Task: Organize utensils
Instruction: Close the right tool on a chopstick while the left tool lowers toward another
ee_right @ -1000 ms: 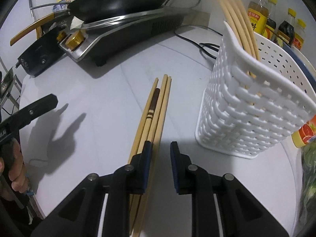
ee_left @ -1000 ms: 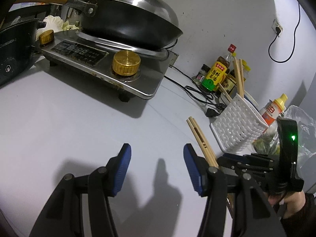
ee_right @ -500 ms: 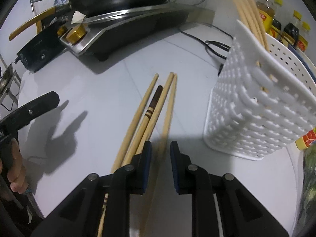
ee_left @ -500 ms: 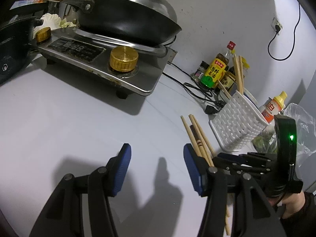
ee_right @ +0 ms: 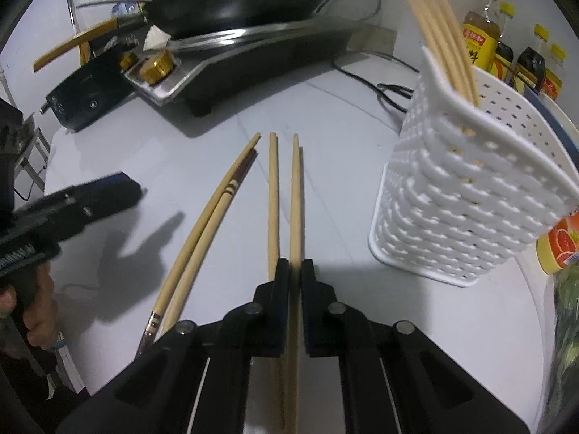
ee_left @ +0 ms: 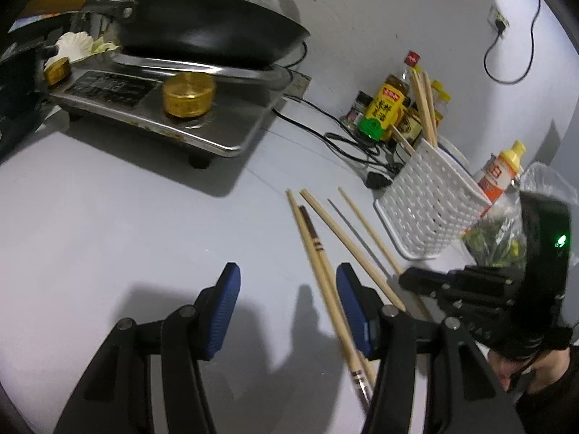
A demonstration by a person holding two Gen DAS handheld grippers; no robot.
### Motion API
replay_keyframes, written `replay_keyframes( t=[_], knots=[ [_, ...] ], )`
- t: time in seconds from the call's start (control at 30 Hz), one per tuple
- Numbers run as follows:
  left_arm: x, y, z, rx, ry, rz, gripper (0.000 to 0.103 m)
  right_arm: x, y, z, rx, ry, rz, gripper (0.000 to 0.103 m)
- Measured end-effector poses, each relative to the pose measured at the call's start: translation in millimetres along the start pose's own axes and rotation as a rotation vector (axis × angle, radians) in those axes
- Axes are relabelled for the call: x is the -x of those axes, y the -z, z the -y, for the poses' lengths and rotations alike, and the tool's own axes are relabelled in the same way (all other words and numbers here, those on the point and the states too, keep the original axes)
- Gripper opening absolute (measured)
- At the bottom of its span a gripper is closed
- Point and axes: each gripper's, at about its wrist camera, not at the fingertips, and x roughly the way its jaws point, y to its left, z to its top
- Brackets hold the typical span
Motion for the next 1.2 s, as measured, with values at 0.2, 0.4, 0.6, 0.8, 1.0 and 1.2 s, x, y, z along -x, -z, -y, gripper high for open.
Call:
replay_keyframes(
  t=[0.2,0.4,0.6,0.8,1.0,1.2],
  knots=[
    [-16,4,20,-0.082,-0.052,-0.056,0.055,20,5,9,-0.019,-0.036,0.059,0.006],
    [-27,10,29,-0.144,-0.120,-0.102,0.055,34,11,19,-0.033,-0.070,0.104,0.006],
    [-38,10,41,-0.245,-0.206,-0.137,0.055,42,19,34,-0.050,-0.120,0.142,0.006],
    [-45,5,48,-0.312,-0.252,-0.161,0.055,45,25,29,-0.043,-0.192,0.174,0.006],
    [-49,2,55,-0.371,-0.241,-0.167,0.034,50,30,35,-0.054,-0.216,0.201,0.006],
    [-49,3,59,-0.361,-0.206,-0.183,0.008,57,33,42,-0.056,-0.229,0.219,0.006]
  ],
)
